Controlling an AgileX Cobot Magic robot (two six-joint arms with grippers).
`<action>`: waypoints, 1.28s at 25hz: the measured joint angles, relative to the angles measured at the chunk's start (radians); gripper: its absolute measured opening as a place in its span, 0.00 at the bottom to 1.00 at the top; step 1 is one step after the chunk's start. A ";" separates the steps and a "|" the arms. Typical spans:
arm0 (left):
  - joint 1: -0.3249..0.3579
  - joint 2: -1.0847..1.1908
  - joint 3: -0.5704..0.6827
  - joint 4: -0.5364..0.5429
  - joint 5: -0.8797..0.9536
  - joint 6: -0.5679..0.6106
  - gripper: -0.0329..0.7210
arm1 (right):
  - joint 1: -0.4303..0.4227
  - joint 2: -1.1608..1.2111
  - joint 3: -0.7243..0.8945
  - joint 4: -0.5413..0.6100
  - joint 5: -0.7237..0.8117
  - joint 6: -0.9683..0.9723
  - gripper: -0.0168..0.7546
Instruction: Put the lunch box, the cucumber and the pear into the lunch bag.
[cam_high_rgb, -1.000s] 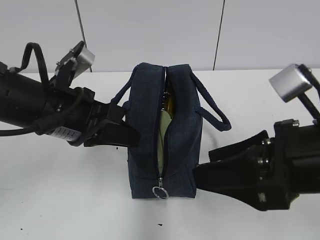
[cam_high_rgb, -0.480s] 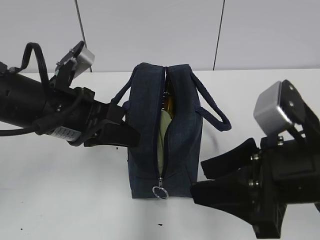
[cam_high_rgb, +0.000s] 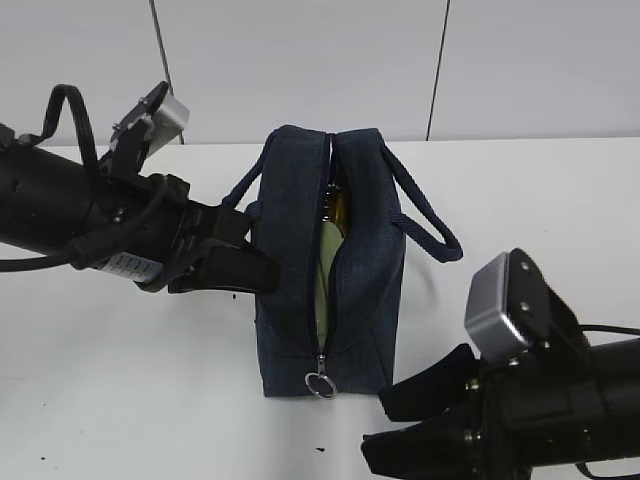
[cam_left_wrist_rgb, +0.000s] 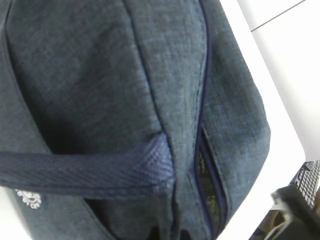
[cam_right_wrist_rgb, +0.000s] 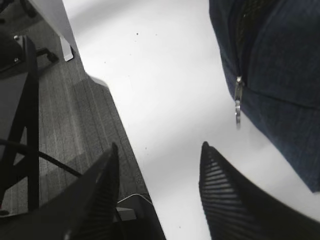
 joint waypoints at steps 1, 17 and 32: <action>0.000 0.000 0.000 0.000 0.000 0.000 0.03 | 0.000 0.041 0.000 0.005 0.008 -0.017 0.53; 0.000 0.000 0.000 -0.018 0.011 0.000 0.03 | 0.000 0.362 -0.153 0.022 0.065 -0.073 0.47; 0.000 0.000 0.000 -0.031 0.015 0.000 0.03 | 0.009 0.436 -0.265 0.024 0.020 -0.021 0.47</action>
